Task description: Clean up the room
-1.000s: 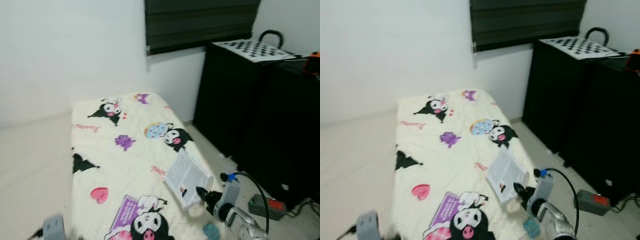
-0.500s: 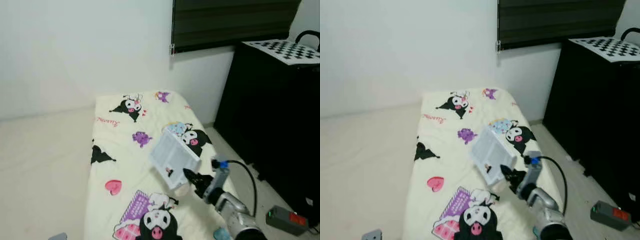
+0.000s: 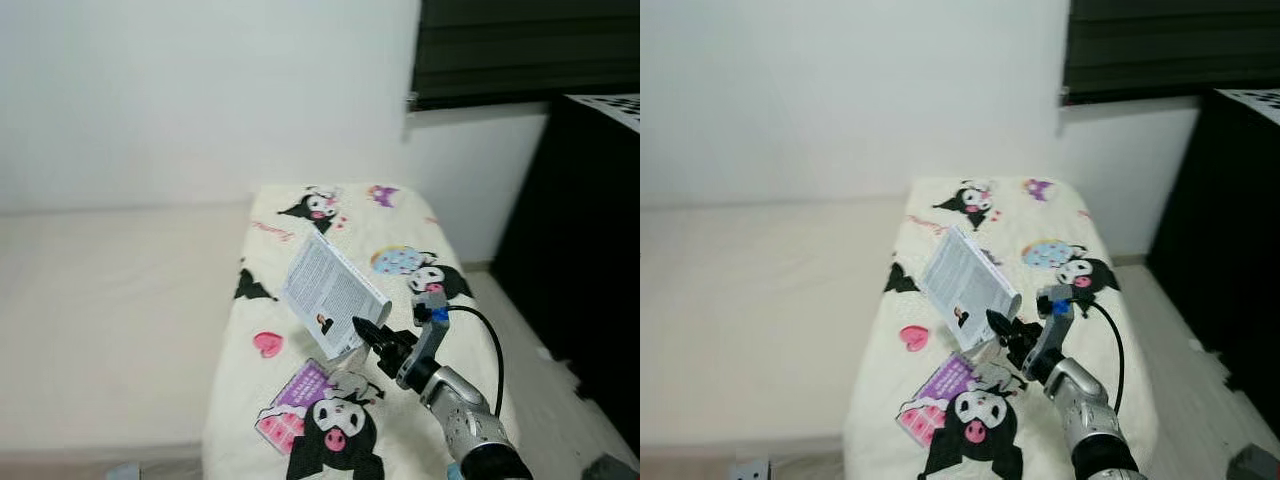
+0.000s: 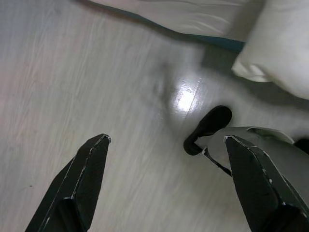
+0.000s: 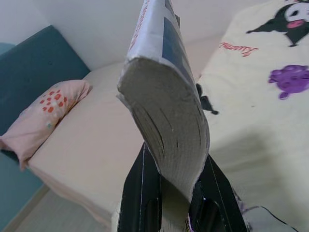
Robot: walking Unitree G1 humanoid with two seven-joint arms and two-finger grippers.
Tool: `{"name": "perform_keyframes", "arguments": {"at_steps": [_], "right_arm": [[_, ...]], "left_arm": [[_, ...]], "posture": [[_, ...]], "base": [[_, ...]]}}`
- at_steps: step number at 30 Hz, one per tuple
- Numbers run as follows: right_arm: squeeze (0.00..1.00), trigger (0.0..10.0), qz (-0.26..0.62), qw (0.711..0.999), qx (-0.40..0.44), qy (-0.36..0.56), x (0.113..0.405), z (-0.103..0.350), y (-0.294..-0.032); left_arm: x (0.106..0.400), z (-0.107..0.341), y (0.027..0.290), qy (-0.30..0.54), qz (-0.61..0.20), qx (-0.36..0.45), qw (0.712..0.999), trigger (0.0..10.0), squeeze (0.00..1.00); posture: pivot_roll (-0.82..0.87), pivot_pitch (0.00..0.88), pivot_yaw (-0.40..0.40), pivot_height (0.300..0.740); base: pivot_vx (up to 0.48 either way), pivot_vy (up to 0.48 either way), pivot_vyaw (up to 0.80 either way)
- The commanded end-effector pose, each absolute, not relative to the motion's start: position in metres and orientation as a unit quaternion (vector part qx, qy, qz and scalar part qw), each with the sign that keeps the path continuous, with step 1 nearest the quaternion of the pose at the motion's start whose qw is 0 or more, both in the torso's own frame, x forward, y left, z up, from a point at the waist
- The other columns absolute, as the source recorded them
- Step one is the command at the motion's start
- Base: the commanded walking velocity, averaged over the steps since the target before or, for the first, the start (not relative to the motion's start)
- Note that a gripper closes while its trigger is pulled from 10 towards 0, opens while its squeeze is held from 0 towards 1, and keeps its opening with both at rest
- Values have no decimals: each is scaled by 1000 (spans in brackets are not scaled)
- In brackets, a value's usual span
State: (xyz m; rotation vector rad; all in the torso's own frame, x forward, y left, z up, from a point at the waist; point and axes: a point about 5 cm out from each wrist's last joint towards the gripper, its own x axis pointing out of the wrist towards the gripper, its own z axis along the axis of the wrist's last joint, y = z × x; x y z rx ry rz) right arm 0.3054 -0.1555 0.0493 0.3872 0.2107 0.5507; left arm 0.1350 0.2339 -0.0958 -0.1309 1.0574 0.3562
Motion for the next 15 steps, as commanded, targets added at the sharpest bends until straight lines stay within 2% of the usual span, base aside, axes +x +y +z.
{"name": "perform_keyframes", "arguments": {"at_steps": [1,15], "right_arm": [[0,10000,289,938,180,67,312,64,-151],[0,10000,347,922,165,55,311,73,-132]], "left_arm": [[136,-94,237,492,164,-53,853,10000,0],[155,-86,237,454,159,-53,875,10000,0]], "posture": [[-65,0,-20,735],[-65,0,-10,735]], "base": [[0,0,744],[0,0,742]]}}
